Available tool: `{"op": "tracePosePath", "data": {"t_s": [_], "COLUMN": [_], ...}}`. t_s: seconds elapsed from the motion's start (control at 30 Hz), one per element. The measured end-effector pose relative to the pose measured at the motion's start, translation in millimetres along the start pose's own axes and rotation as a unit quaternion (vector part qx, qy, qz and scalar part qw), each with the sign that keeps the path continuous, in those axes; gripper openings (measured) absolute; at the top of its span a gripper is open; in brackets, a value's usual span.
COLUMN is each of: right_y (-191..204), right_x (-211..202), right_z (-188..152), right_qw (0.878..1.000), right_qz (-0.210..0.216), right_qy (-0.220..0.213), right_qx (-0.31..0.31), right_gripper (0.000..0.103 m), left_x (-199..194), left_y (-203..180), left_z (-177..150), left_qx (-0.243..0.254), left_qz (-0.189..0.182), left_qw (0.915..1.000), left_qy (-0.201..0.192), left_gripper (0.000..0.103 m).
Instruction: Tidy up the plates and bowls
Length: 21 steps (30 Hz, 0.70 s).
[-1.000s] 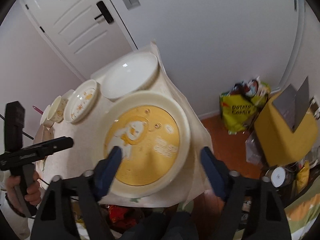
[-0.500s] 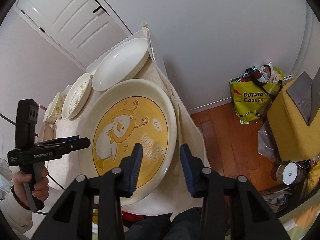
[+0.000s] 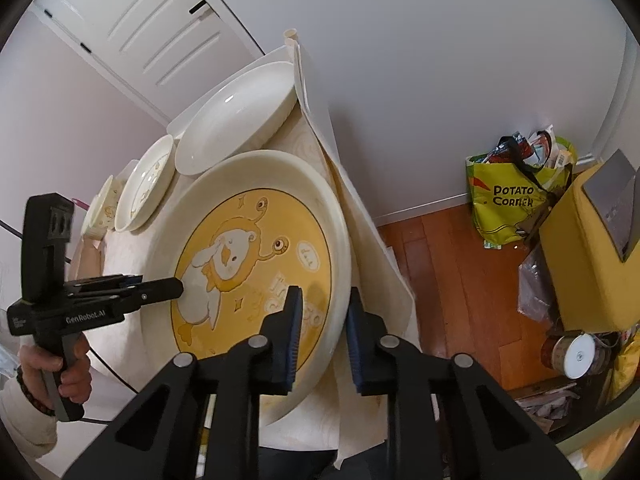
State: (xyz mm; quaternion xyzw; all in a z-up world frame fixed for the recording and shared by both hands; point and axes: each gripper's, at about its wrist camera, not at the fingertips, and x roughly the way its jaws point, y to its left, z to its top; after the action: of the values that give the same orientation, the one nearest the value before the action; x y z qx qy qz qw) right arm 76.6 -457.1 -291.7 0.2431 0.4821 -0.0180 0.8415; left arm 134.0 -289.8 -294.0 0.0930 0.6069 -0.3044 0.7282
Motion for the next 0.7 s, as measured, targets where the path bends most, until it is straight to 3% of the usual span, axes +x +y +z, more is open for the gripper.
{"op": "tracePosePath", "data": {"t_s": [0.1,0.3,0.7], "right_y": [1,15,64], "right_x": [-2,-8,-16], "right_z": [1,3,0], "right_qw": [1.0,0.999,0.995], "right_qz": [-0.001,-0.025,0.0], "right_qy": [0.001,-0.002,-0.031], "right_qx": [0.005,-0.026,-0.095], "right_gripper": [0.019,0.019,0.019], "left_x": [0,-23,-67], "left_y": [1,6,48], "left_z": [0,-5,-27], "left_qx": [-0.015,-0.012,-0.057], "left_qz": [-0.019,-0.01,-0.001], "left_qw": [0.9997,0.9996,0.9957], "left_qy": [-0.002,-0.022,-0.074], "left_gripper": [0.025,0.025,0.025]}}
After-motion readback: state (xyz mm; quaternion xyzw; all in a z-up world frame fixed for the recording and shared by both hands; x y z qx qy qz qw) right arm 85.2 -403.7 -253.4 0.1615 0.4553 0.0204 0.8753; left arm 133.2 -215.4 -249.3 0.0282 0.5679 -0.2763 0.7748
